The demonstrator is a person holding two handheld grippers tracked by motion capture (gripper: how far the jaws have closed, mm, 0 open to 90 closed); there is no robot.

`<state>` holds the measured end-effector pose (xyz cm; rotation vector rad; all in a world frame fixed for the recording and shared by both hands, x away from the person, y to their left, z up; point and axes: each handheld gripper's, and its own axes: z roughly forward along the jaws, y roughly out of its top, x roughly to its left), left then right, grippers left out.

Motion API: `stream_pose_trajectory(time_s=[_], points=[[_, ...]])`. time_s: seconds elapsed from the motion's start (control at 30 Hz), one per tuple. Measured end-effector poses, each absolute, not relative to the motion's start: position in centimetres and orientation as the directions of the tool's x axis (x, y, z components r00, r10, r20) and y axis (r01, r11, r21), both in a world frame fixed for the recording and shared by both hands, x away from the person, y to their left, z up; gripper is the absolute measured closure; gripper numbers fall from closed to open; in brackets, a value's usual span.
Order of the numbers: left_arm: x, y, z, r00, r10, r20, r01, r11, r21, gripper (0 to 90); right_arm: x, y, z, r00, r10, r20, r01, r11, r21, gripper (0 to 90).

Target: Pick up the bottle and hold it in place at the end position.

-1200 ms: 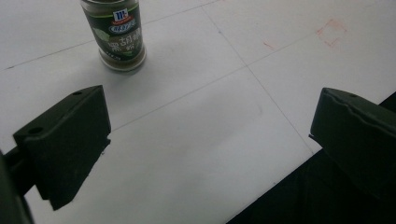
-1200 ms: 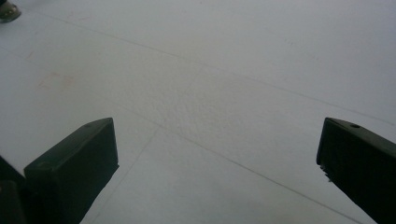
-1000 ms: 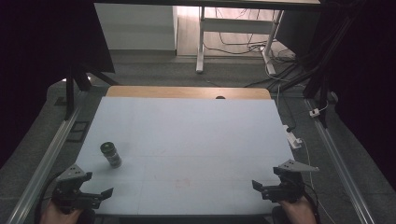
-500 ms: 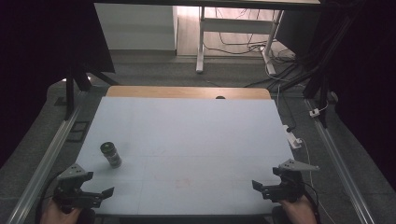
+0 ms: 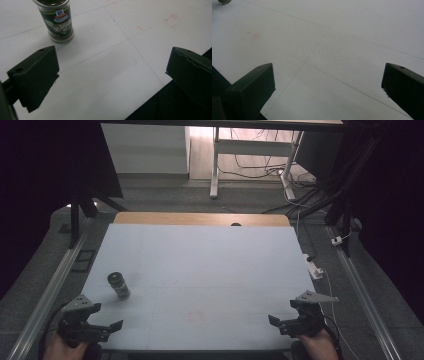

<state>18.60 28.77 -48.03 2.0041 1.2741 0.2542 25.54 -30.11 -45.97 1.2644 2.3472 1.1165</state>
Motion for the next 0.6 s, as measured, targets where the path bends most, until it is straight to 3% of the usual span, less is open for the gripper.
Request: stream_pose_trajectory(time_s=[0.6], points=[[19.30,28.32,-47.82,0.542,0.820,-0.185,0.651,-0.270,0.710,0.0,25.59,-29.81,-46.06,-0.605,0.787,0.119,0.604,0.358,0.712,0.0]])
